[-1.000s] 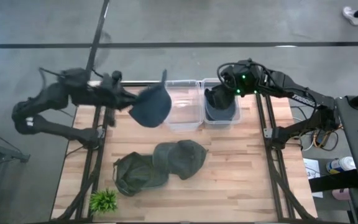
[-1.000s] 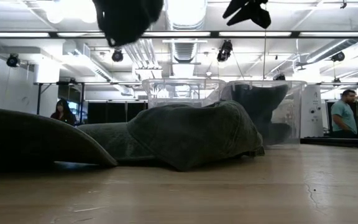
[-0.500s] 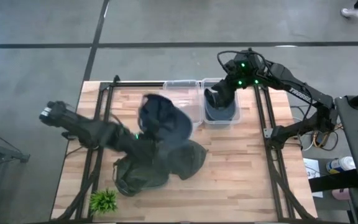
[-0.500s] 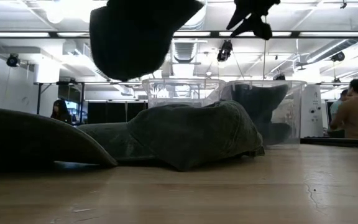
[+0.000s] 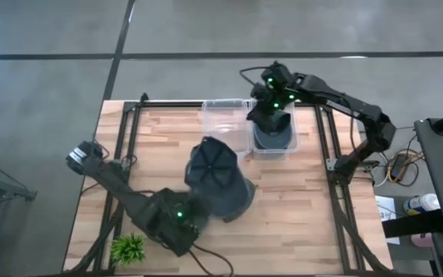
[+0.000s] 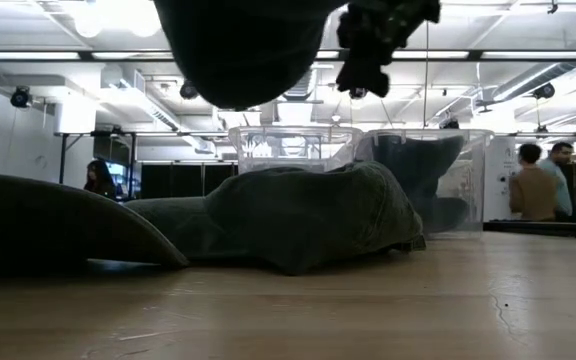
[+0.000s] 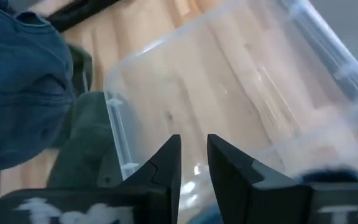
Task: Pick & Place hat
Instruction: Put the blue cap into the right transparent bin
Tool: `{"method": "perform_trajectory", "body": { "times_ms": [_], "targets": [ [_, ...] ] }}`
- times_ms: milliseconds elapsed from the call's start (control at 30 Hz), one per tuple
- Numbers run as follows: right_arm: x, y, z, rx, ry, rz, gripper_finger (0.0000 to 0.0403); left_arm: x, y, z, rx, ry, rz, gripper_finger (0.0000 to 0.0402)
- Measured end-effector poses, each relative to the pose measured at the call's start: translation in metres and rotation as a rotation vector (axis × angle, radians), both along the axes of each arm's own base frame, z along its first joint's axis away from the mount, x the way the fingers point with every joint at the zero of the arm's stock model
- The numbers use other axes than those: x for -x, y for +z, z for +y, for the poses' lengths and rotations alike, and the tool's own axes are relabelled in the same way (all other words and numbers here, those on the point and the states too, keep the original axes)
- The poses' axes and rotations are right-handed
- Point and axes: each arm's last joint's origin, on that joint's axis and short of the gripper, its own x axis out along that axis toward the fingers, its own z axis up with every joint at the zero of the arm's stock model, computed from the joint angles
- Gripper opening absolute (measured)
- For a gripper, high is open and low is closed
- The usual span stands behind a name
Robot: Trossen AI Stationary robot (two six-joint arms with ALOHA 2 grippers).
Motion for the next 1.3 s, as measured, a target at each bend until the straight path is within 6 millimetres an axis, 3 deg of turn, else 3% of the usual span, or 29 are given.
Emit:
{"method": "perform_trajectory", "body": {
  "times_ms": [200, 400, 700, 833, 1000, 1300],
  "targets": [
    [-0.037, -0.002, 0.003, 0.103, 0.166, -0.008, 0.0074, -0.009, 0.000, -0.008, -0.012, -0.035, 0.014, 0.0011],
    [-0.067, 0.015, 0.008, 0.181, 0.270, -0.049, 0.0065, -0.010, -0.005, -0.010, 0.016, -0.066, 0.023, 0.0011],
    [-0.112, 0.000, 0.041, 0.164, 0.423, -0.001, 0.0053, -0.011, -0.008, -0.009, -0.012, -0.061, 0.014, 0.0012],
    [-0.120, -0.008, 0.058, 0.116, 0.503, 0.022, 0.0052, -0.011, -0.008, -0.010, 0.026, -0.041, 0.007, 0.0012],
    [-0.118, -0.003, 0.085, 0.092, 0.588, 0.037, 0.0052, -0.010, -0.016, -0.010, 0.093, -0.037, 0.034, 0.0012],
    [-0.120, -0.005, 0.148, 0.086, 0.757, 0.067, 0.0052, -0.011, -0.026, -0.010, 0.120, -0.038, 0.037, 0.0012]
  ]
}}
